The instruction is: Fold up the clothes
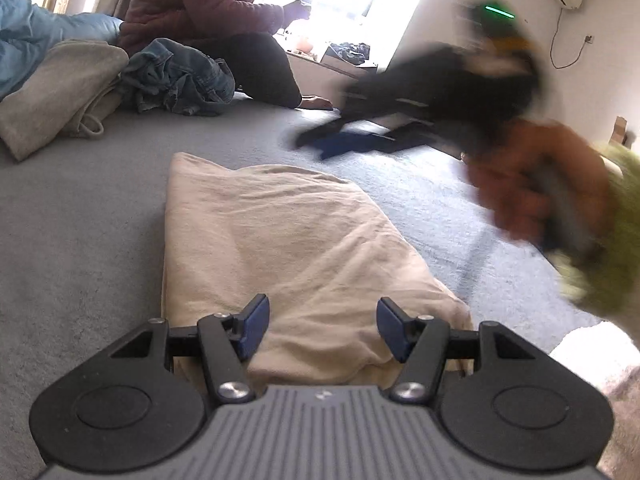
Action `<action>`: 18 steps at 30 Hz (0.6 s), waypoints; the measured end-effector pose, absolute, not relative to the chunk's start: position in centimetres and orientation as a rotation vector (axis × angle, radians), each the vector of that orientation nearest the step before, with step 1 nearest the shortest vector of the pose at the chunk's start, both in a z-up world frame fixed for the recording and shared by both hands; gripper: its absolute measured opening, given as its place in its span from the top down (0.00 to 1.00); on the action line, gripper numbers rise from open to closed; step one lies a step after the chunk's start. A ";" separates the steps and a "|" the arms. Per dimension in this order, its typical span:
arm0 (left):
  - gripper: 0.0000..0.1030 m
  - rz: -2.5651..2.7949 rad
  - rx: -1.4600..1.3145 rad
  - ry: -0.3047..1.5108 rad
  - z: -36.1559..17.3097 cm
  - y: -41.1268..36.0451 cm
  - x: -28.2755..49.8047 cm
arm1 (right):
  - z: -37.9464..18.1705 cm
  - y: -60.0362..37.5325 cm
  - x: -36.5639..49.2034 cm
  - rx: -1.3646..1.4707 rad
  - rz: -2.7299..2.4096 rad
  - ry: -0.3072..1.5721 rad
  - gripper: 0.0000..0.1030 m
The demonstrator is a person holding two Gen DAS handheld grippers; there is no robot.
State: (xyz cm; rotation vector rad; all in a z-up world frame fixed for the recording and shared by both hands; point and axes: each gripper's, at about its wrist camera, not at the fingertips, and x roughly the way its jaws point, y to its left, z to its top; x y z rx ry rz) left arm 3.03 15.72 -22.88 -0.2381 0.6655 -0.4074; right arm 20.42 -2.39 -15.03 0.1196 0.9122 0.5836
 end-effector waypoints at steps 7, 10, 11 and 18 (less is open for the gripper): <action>0.41 -0.394 -0.180 0.692 -22.5 14.9 3.3 | -17.6 -7.0 10.7 0.173 0.464 0.985 0.69; 0.40 -0.380 -0.149 0.717 -22.1 14.3 3.4 | -20.4 -6.3 8.3 0.094 0.463 0.974 0.69; 0.40 -0.374 -0.130 0.726 -21.9 14.0 3.5 | -20.6 -6.3 7.9 0.091 0.461 0.948 0.69; 0.35 -0.301 -0.088 0.740 -19.2 13.3 4.2 | -20.9 -6.5 7.4 0.113 0.460 0.916 0.68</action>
